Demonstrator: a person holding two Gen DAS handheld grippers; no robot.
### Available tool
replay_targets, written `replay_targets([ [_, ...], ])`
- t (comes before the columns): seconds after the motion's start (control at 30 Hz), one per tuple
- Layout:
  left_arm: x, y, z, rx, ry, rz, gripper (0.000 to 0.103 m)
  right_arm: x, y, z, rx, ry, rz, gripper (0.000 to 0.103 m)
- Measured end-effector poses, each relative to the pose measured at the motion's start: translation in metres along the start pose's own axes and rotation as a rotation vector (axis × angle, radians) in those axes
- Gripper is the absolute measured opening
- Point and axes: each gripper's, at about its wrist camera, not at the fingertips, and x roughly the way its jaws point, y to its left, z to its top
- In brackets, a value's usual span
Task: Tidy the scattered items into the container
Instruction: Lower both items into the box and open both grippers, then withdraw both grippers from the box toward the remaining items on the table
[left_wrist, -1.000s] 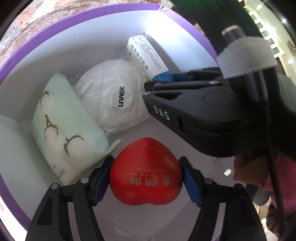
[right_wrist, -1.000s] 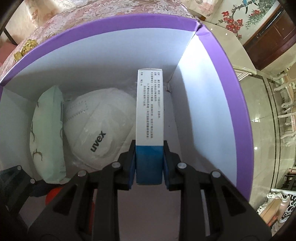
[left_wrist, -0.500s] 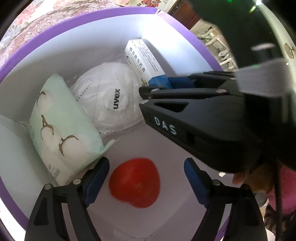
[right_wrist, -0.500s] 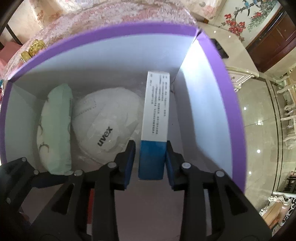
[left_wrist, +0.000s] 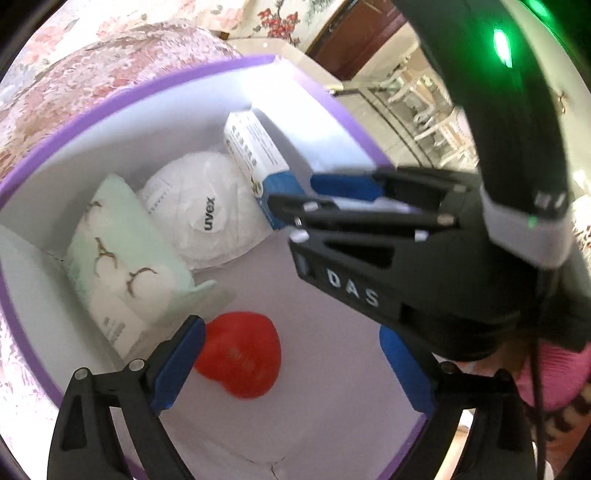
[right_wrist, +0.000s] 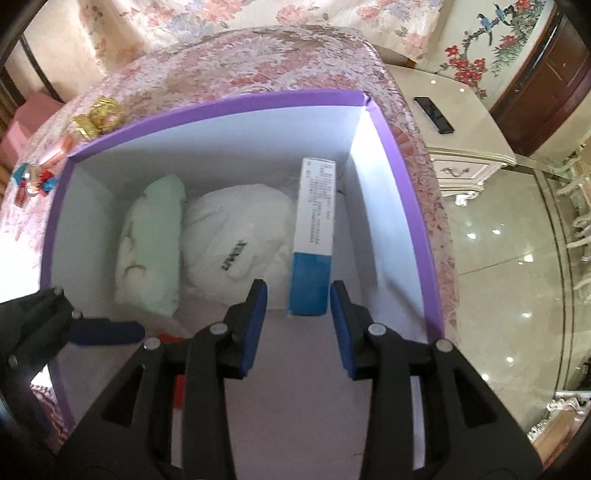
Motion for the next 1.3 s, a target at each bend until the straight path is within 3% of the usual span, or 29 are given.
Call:
replay_targets([
  [0.07, -0.012, -0.003, -0.005, 0.009, -0.022, -0.009, 0.096, 0.006, -0.002, 0.009, -0.002, -0.005, 0.029, 0.039],
  [0.17, -0.024, -0.003, 0.028, 0.027, -0.05, 0.013, 0.097, 0.004, 0.006, 0.013, -0.007, -0.012, 0.06, 0.039],
  [0.3, -0.044, 0.006, 0.02, 0.022, -0.068, 0.004, 0.1, 0.019, 0.016, 0.026, 0.0, 0.022, 0.112, 0.039],
  [0.4, -0.039, 0.018, 0.042, 0.016, -0.077, 0.018, 0.1, 0.039, 0.018, 0.028, -0.003, 0.09, 0.1, 0.039],
  [0.47, -0.043, 0.026, 0.044, 0.009, -0.087, 0.021, 0.1, 0.049, 0.014, 0.026, 0.022, 0.119, 0.042, 0.039],
  [0.53, -0.031, 0.044, 0.052, -0.001, -0.099, 0.022, 0.1, 0.053, 0.009, 0.026, 0.048, 0.134, -0.004, 0.049],
  [0.93, -0.043, 0.054, 0.051, -0.005, -0.156, 0.018, 0.102, 0.022, 0.03, 0.029, 0.049, 0.069, 0.004, 0.052],
  [1.03, -0.045, 0.056, 0.051, -0.006, -0.16, 0.014, 0.103, 0.016, 0.033, 0.029, 0.049, 0.067, -0.012, 0.058],
  [1.3, -0.055, 0.059, 0.047, 0.008, -0.169, 0.0, 0.103, 0.005, 0.035, 0.019, 0.086, 0.083, -0.005, 0.059],
])
